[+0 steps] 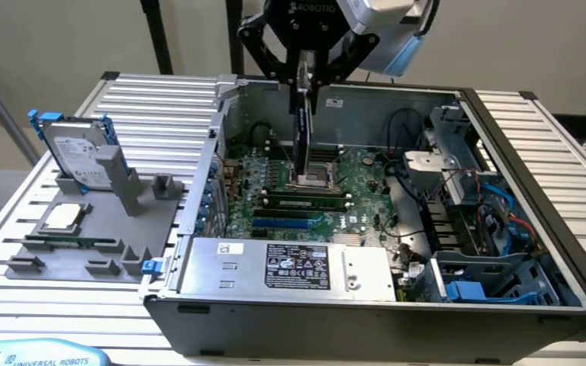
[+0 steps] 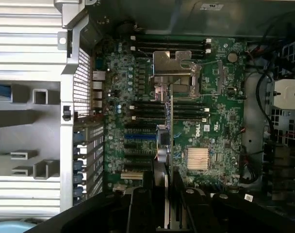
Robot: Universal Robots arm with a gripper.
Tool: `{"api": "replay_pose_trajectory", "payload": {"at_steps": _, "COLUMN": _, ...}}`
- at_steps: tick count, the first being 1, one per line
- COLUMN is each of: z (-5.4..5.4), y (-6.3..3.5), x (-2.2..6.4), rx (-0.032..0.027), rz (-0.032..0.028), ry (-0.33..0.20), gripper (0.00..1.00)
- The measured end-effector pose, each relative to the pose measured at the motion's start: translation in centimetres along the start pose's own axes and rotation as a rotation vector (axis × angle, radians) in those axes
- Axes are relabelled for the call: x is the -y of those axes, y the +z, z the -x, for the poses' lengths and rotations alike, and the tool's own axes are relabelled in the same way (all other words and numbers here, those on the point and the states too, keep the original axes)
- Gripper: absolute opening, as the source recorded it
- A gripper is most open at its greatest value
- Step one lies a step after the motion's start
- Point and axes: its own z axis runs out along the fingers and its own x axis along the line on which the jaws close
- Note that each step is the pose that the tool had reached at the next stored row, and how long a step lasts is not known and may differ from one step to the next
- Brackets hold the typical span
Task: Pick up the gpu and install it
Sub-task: 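Pick up the gpu and move the gpu toward the slot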
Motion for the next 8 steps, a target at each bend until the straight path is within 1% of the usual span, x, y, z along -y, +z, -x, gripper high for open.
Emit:
{"api": "replay_pose_trajectory", "payload": {"at_steps": 4, "z": 0.8, "y": 0.7, "x": -0.45, "rx": 0.0, "rz": -0.0091, "ry": -0.001, "gripper": 0.27}}
{"api": "replay_pose_trajectory", "payload": {"at_steps": 8, "z": 1.6, "y": 1.44, "x": -1.01, "rx": 0.0, "rz": -0.0145, "ry": -0.002, "gripper": 0.27}}
